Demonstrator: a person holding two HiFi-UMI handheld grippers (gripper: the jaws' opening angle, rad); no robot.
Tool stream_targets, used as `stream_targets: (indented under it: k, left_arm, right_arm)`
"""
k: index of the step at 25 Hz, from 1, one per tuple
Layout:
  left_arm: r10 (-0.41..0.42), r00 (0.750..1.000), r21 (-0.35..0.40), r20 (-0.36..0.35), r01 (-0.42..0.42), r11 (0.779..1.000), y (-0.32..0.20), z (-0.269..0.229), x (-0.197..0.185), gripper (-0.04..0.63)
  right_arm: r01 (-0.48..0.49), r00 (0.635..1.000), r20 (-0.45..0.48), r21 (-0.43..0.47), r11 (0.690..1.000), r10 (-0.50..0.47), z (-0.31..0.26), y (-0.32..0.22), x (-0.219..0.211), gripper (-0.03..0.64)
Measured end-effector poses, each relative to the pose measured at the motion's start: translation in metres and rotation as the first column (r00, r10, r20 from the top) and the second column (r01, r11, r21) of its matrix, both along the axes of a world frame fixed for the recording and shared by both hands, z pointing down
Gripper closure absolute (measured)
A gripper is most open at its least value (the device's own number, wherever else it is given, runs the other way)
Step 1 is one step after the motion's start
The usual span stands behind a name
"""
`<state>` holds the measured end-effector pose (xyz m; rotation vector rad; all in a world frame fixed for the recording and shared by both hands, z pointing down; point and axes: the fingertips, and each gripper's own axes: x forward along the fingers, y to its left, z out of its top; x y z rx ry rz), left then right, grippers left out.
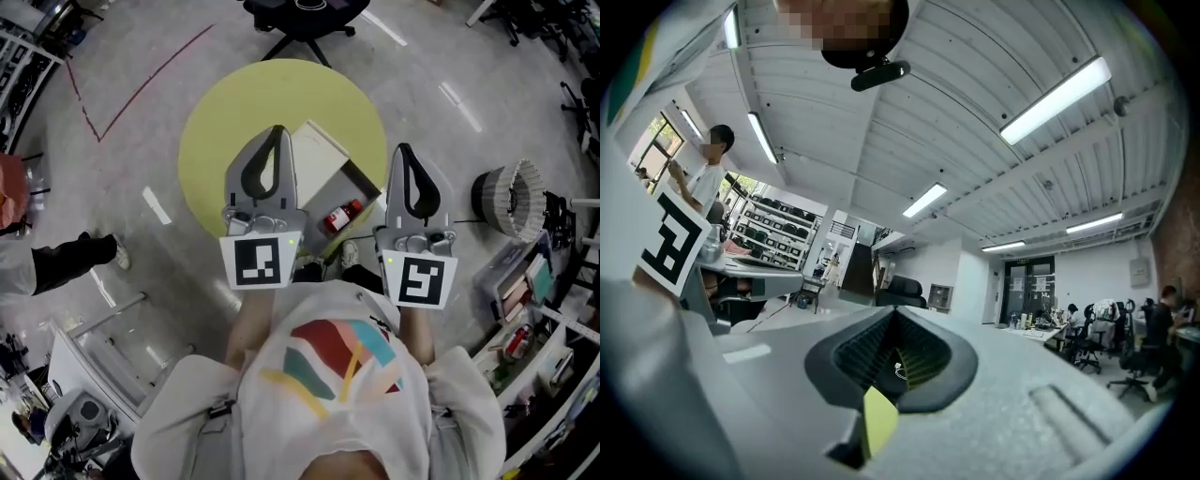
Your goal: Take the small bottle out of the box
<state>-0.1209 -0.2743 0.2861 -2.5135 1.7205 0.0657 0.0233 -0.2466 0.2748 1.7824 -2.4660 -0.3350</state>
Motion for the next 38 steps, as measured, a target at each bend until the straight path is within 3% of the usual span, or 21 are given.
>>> stream_targets:
  k: [11, 17, 19, 20, 21, 23, 25, 28, 30, 32, 38]
  left_arm:
    - [-0.013, 0.999, 0.03, 0.032, 0.012, 0.999, 0.014, -0.017, 0.032, 0.58]
    - [0.083, 0.992, -0.081, 0.092, -0.075, 0.994, 0.011, -0.002, 0.054, 0.57]
    - [0.154, 0.985, -0.141, 0.079, -0.142, 0.98, 0.005, 0.012, 0.064, 0.461]
    - [0.196, 0.978, -0.175, 0.066, -0.182, 0.968, 0.001, 0.023, 0.071, 0.452]
    - [0.238, 0.97, -0.227, 0.056, -0.22, 0.949, -0.001, 0.038, 0.077, 0.434]
    - [0.317, 0.947, -0.374, 0.055, -0.275, 0.886, 0.001, 0.076, 0.087, 0.419]
    - [0.387, 0.919, -0.518, 0.08, -0.294, 0.804, 0.012, 0.116, 0.096, 0.419]
    - [0.48, 0.872, -0.675, 0.099, -0.295, 0.676, 0.034, 0.172, 0.108, 0.419]
    - [0.54, 0.837, -0.75, 0.087, -0.302, 0.588, 0.05, 0.202, 0.116, 0.401]
    - [0.586, 0.805, -0.806, 0.085, -0.29, 0.516, 0.063, 0.229, 0.12, 0.382]
    - [0.639, 0.768, -0.926, 0.048, -0.205, 0.317, 0.091, 0.291, 0.114, 0.38]
  right_arm:
    - [0.076, 0.997, 0.025, 0.009, 0.997, -0.076, 0.0, 0.016, 0.017, 0.612]
    - [0.085, 0.996, 0.041, -0.001, 0.996, -0.085, 0.002, 0.017, 0.03, 0.612]
    - [0.096, 0.994, 0.046, -0.012, 0.995, -0.095, 0.004, 0.018, 0.034, 0.612]
    - [0.102, 0.994, 0.05, -0.021, 0.995, -0.101, 0.007, 0.018, 0.036, 0.612]
    - [0.107, 0.993, 0.053, -0.03, 0.994, -0.105, 0.01, 0.019, 0.038, 0.612]
    - [0.115, 0.992, 0.055, -0.049, 0.992, -0.112, 0.017, 0.021, 0.04, 0.612]
    - [0.121, 0.992, 0.054, -0.071, 0.99, -0.117, 0.025, 0.023, 0.042, 0.612]
    - [0.128, 0.991, 0.056, -0.107, 0.986, -0.122, 0.036, 0.026, 0.044, 0.612]
    - [0.131, 0.991, 0.053, -0.124, 0.984, -0.125, 0.041, 0.028, 0.045, 0.612]
    - [0.129, 0.991, 0.054, -0.145, 0.981, -0.122, 0.047, 0.03, 0.047, 0.612]
    - [0.132, 0.991, 0.053, -0.179, 0.975, -0.124, 0.059, 0.032, 0.051, 0.612]
